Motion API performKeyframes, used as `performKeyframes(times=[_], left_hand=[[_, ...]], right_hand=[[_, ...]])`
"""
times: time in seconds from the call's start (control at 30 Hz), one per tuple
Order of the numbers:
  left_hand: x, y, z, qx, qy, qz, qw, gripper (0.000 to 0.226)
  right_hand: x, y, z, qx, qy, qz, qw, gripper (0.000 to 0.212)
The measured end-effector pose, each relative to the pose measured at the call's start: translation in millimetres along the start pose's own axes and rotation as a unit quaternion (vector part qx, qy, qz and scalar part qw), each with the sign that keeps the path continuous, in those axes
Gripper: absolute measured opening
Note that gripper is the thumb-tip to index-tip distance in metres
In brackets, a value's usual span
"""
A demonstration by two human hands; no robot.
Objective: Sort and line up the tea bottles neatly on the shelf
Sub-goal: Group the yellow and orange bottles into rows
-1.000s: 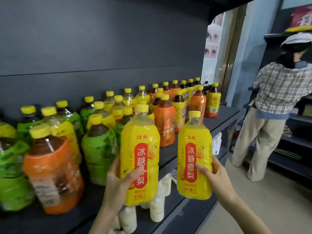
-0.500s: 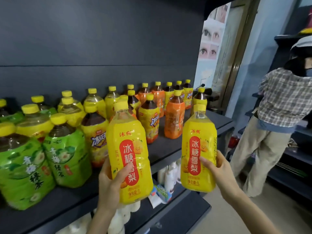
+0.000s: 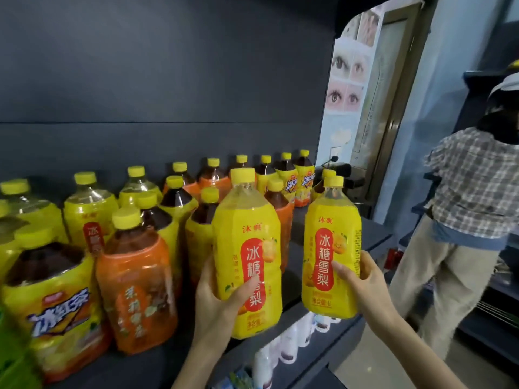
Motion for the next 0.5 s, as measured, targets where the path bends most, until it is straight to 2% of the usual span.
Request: performKeyframes(times=[0.1, 0.2, 0.27, 0.37, 0.5], left_hand=[[20, -22, 17, -0.016, -0.017, 0.049, 0.999, 0.107], [37, -38, 27, -0.05, -0.017, 0.079, 0.996, 0.105], [42, -43, 30, -0.078, -0.027, 0.099, 0.992, 0.1], [53, -53, 33, -0.132, -0.046, 0.108, 0.984, 0.1], [65, -59, 27, -0.203, -0.049, 0.134, 0.969, 0.107]], right_hand=[[-10, 5, 30, -0.001, 0.014, 0.005, 1.0, 0.087], [-24, 8, 58, 0.004, 0.026, 0.01, 1.0, 0.051], [-31, 8, 74, 0.008, 0.043, -0.004, 0.999, 0.058], [-43, 7, 99, 0.032, 0.055, -0.014, 0.998, 0.087], [-67, 1, 122, 0.058, 0.057, -0.029, 0.996, 0.1]])
Point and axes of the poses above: each hand's wrist, its own z-axis towards the middle knuckle, its own y-axis out of the back of the hand, x = y × z, the point moved 7 cm from there along z, towards the middle knuckle, and after that the axes turned 5 degrees about -x, right-handed, at the moved point
